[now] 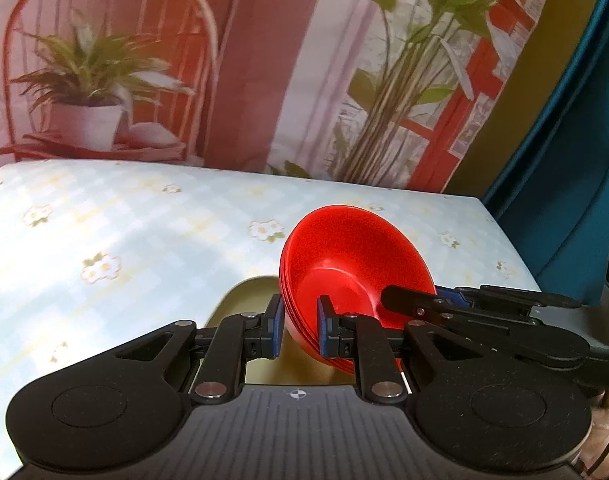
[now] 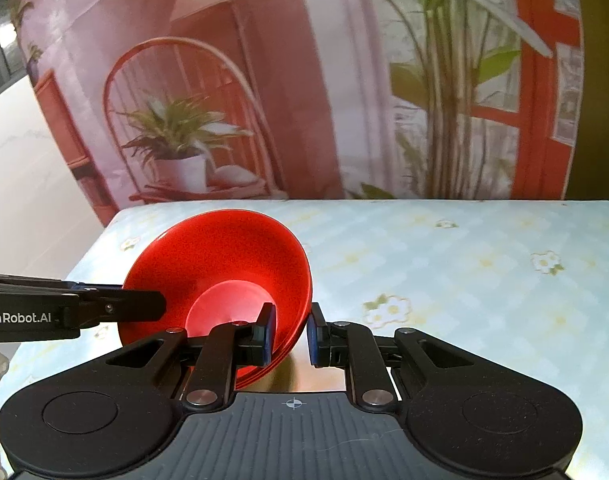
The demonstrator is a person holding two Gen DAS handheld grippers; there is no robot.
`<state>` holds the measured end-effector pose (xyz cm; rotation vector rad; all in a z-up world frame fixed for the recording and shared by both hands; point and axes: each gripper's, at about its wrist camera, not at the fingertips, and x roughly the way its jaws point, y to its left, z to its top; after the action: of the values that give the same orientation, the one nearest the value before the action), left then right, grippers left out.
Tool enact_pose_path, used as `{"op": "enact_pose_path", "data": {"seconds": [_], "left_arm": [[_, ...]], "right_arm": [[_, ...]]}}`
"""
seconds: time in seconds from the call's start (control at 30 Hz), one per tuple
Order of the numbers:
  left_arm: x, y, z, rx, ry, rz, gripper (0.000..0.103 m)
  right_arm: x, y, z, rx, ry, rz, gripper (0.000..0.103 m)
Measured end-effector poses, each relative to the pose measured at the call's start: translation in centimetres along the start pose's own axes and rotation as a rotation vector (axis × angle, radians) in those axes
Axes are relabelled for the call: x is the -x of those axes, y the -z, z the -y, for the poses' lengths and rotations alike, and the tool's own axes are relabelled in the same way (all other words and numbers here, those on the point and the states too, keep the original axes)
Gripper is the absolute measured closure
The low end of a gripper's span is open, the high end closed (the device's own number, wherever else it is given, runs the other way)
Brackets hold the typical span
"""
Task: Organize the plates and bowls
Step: 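Lower the nested red bowls onto the green plates and open both grippers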
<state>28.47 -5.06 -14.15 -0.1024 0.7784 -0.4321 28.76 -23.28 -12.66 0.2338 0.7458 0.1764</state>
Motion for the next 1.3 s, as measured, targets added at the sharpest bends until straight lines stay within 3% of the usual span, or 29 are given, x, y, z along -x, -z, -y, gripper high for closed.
{"op": "enact_pose_path", "data": {"seconds": [0.43, 1.3], "left_arm": [[-0.1, 2.4, -2.4, 0.042, -0.012, -0.024, 0.085], [-1.3, 4.7, -3.1, 0.033, -0.024, -0.078, 0.085]], "right_arm": [[-1.5, 2.6, -3.1, 0.033, -0.004, -0.041, 0.088], [-2.7, 4.8, -3.9, 0.098, 0.007, -0.083, 0.088]]}}
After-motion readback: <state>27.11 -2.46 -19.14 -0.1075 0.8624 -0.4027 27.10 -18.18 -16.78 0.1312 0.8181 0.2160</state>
